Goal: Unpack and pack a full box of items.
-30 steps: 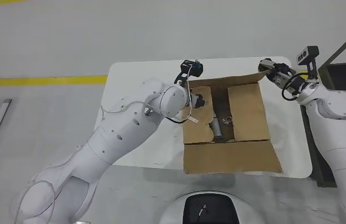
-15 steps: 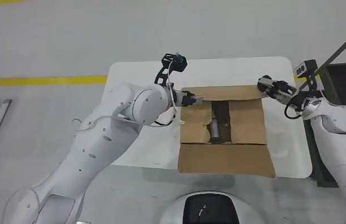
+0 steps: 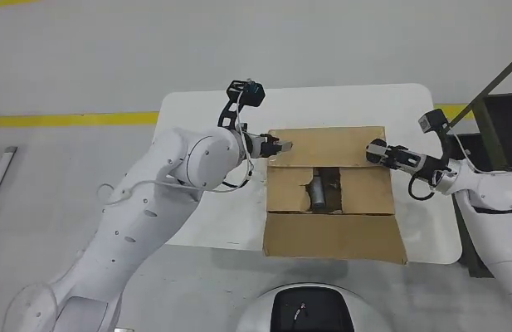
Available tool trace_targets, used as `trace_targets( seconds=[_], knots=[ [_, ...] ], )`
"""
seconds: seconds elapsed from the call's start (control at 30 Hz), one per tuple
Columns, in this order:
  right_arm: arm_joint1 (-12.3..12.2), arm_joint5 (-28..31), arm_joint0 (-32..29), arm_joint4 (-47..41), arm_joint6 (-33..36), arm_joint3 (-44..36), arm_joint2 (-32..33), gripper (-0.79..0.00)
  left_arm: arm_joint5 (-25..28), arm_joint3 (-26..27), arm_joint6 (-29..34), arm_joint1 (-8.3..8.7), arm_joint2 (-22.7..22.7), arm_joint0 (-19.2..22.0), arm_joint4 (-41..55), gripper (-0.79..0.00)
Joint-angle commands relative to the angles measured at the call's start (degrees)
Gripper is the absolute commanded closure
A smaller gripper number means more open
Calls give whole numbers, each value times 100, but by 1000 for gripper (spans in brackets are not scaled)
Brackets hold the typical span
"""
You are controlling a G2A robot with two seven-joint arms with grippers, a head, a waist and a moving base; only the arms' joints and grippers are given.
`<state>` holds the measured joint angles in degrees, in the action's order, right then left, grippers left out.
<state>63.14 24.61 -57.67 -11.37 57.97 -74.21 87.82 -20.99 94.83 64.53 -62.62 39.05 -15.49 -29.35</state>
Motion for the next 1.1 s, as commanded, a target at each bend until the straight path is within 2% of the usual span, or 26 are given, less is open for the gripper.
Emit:
trace_targets(
  seconds=[0.0, 0.2, 0.4, 0.5, 0.57, 0.6, 0.93, 0.97, 1.07],
  knots=[
    [-7, 6, -76, 77, -88, -102, -28, 0, 0, 0, 0, 0, 0, 0, 0, -785],
    [-33, 35, -186, 216, -407, -273, -15, 0, 111, 44, -148, 4, 20, -60, -25, -785],
    [-57, 56, -265, 270, -618, -370, -1, 0, 1461, 754, -592, 196, 220, -323, -1272, -785],
    [-66, 64, -277, 271, -664, -392, -21, 0, 2190, 1283, -661, 366, 367, -660, -2184, -785],
    [-69, 60, -273, 258, -698, -401, -40, 0, 2496, 1646, -768, 475, 534, -991, -2550, -785],
    [-71, 62, -271, 254, -709, -400, -52, 0, 2560, 1738, -785, 508, 596, -1114, -2608, -785],
    [-100, 77, -256, 267, -731, -429, -151, 0, 2560, 1738, -785, 508, 596, -1114, -2608, -785],
    [-104, 83, -260, 278, -728, -431, -156, 0, 2596, 1727, -955, 516, 630, -1128, -2832, -785],
    [-113, 86, -271, 242, -751, -436, -164, 0, 3134, 1802, -1312, 548, 649, -1136, -3499, -785]
  ],
)
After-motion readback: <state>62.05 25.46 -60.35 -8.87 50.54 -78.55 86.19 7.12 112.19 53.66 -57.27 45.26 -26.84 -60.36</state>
